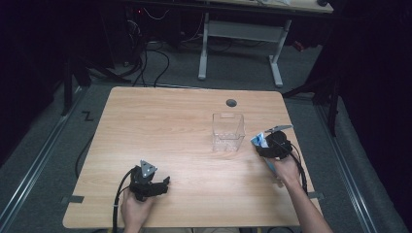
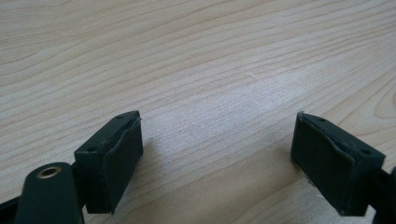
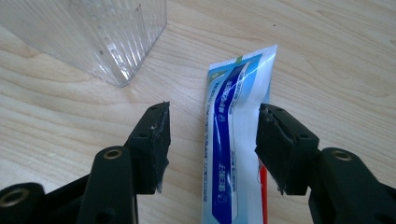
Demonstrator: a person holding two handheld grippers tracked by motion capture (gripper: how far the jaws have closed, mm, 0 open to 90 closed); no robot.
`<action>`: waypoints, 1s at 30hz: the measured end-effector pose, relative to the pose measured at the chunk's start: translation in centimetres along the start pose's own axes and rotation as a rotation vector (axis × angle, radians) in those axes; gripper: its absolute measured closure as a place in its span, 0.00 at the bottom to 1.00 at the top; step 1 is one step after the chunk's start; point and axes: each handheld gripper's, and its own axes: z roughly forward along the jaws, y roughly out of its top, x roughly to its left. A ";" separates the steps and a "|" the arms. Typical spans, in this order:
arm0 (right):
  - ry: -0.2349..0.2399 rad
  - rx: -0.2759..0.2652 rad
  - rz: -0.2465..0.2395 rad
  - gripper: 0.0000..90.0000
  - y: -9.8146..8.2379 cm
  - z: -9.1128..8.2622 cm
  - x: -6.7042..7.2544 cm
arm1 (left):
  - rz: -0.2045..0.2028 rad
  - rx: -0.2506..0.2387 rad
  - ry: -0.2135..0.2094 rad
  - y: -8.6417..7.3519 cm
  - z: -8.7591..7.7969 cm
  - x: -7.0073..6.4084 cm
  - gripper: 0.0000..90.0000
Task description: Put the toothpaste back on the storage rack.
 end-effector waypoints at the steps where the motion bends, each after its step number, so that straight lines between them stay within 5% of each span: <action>1: -0.003 0.002 0.001 0.50 0.1 0.1 0.1 | 0.000 0.000 0.000 0.0 0.0 0.0 0.19; 22: -0.100 0.137 -0.051 0.53 1.0 3.6 0.4 | 0.000 0.000 0.000 0.0 0.0 0.0 0.19; 30: -0.106 0.168 -0.013 0.55 0.8 4.1 -0.5 | 0.000 0.000 0.000 0.0 0.0 0.0 0.19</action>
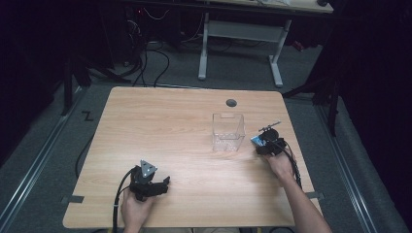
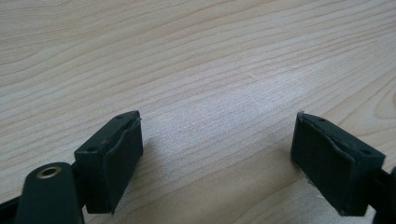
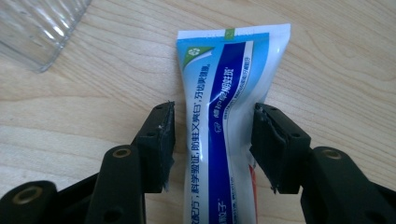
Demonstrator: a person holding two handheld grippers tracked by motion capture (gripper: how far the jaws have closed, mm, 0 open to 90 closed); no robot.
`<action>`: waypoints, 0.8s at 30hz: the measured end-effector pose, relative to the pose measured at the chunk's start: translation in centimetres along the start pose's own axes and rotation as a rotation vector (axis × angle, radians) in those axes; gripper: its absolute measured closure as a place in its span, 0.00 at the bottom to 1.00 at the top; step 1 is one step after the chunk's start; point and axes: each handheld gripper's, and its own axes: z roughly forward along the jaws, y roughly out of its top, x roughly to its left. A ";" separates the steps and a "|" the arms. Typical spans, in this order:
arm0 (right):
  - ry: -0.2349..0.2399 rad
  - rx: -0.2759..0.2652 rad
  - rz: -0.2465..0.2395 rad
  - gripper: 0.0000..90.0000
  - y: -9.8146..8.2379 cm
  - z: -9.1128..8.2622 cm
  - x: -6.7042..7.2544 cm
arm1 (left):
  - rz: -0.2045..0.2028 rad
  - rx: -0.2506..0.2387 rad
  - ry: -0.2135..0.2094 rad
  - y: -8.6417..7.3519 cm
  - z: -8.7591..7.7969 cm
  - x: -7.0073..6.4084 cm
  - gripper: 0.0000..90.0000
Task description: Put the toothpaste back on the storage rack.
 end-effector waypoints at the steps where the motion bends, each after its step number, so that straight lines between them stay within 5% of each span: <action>1: 0.002 -0.001 0.007 0.56 0.0 0.1 -0.1 | 0.000 0.000 0.000 0.0 0.0 0.0 0.19; 15: 0.099 0.021 0.108 0.67 -0.2 0.5 -2.2 | 0.000 0.000 0.000 0.0 0.0 0.0 0.19; 24: 0.081 0.042 0.064 0.76 0.3 0.1 -2.2 | 0.000 0.000 0.000 0.0 0.0 0.0 0.19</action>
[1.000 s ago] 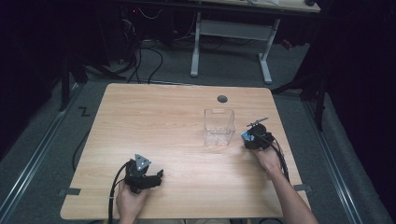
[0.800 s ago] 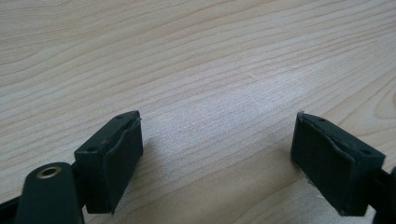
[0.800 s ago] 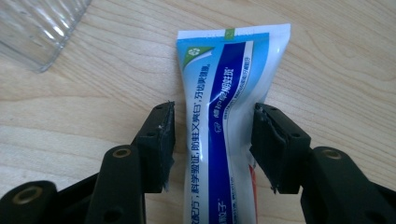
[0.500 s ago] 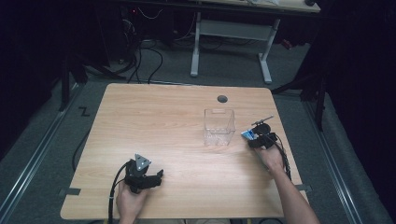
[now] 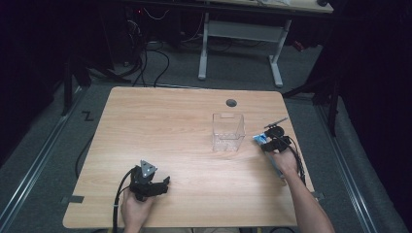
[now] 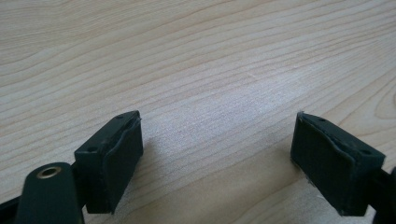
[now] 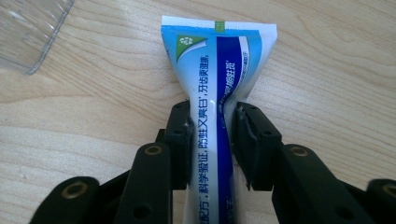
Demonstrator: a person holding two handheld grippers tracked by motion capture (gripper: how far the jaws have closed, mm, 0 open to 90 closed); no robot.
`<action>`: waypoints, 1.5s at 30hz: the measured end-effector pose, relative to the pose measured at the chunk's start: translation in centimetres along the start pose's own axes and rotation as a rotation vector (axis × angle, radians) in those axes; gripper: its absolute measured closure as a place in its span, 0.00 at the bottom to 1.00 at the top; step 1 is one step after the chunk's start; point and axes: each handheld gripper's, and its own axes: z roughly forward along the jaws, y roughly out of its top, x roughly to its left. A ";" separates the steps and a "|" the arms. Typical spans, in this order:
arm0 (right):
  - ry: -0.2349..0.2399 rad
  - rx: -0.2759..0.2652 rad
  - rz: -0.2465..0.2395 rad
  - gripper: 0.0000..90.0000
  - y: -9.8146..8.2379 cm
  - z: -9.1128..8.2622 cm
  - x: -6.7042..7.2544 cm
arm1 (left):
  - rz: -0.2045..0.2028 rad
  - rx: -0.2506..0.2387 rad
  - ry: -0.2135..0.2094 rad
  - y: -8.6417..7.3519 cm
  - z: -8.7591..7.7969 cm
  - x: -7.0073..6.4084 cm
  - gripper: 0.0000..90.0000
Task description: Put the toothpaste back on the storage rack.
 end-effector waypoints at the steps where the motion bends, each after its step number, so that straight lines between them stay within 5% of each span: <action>1: 0.003 0.000 0.002 0.76 0.0 -0.1 -0.1 | 0.000 0.000 0.000 0.0 0.0 0.0 0.19; 12: 0.049 -0.032 0.034 0.80 -0.4 -1.0 -0.8 | 0.000 0.000 0.000 0.0 0.0 0.0 0.19; 25: 0.131 -0.170 0.040 0.81 -1.7 -4.5 -1.3 | 0.000 0.000 0.000 0.0 0.0 0.0 0.19; 45: 0.253 -0.304 0.053 0.83 -3.3 -6.9 -1.7 | -0.001 0.000 0.001 0.0 0.0 0.0 0.19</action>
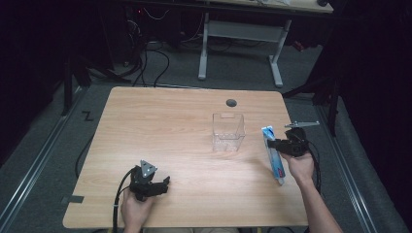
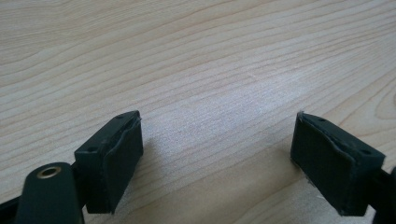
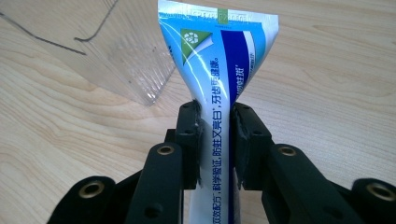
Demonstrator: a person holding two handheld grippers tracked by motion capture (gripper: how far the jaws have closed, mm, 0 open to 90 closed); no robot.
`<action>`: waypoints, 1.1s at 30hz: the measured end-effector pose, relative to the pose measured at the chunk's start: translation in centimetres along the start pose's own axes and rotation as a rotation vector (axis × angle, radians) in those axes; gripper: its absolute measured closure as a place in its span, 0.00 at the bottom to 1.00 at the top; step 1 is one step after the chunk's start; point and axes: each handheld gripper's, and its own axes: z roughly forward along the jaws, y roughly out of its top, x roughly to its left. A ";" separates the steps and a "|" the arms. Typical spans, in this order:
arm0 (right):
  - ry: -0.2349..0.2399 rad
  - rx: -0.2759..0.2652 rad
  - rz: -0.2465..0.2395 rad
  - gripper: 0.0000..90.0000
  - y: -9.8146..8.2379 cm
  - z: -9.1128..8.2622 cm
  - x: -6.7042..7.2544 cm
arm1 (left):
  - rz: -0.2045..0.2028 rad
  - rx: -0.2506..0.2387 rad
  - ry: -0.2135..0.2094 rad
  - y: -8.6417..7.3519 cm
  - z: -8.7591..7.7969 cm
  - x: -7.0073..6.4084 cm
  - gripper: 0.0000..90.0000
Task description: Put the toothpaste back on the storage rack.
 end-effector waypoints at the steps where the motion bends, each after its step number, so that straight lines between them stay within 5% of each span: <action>1: 0.003 -0.002 -0.004 0.83 0.0 -0.1 0.0 | 0.000 0.000 0.000 0.0 0.0 0.0 0.19; 33: 0.094 -0.144 -0.036 0.85 0.1 -2.9 1.8 | 0.000 0.000 0.000 0.0 0.0 0.0 0.19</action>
